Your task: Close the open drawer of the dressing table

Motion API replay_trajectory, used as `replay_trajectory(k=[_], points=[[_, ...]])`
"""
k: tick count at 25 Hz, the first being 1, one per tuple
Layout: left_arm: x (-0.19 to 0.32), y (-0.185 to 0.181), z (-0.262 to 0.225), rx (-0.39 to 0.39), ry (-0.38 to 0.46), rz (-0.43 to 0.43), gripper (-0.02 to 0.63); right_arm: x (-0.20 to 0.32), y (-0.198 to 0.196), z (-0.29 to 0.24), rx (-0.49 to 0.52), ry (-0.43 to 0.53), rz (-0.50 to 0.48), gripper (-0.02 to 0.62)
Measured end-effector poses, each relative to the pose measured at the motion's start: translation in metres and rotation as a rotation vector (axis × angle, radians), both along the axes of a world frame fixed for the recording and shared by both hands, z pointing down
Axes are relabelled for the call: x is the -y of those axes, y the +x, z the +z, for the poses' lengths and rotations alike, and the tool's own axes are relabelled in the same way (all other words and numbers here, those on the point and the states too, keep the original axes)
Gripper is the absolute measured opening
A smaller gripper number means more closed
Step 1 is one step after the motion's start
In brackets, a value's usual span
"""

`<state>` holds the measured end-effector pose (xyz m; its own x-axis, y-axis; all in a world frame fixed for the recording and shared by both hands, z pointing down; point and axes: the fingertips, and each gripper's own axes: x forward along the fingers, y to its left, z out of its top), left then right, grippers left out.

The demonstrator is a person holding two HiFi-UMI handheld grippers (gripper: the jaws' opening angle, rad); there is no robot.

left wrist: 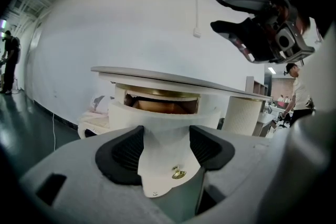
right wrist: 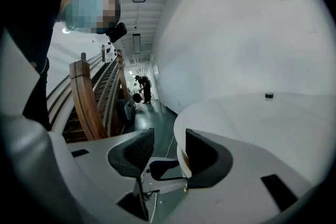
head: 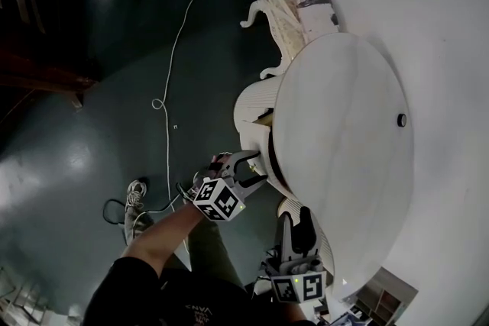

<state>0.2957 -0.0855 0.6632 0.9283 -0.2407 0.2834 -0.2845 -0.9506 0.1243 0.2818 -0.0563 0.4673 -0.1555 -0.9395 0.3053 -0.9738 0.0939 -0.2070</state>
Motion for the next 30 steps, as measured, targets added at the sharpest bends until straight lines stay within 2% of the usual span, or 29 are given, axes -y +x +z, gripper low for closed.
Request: replay_trajectory(k=[16, 23, 30], points=[[0.029, 0.052, -0.003, -0.069, -0.01, -0.017, 0.27, 0.032, 0.011, -0.003, 0.001, 0.019, -0.064, 0.187], [0.037, 0.062, -0.003, -0.102, -0.012, -0.019, 0.273, 0.023, 0.018, 0.015, -0.029, -0.035, -0.094, 0.187], [0.044, 0.074, -0.003, -0.109, -0.008, -0.012, 0.275, 0.024, 0.022, 0.013, -0.024, -0.018, -0.105, 0.187]])
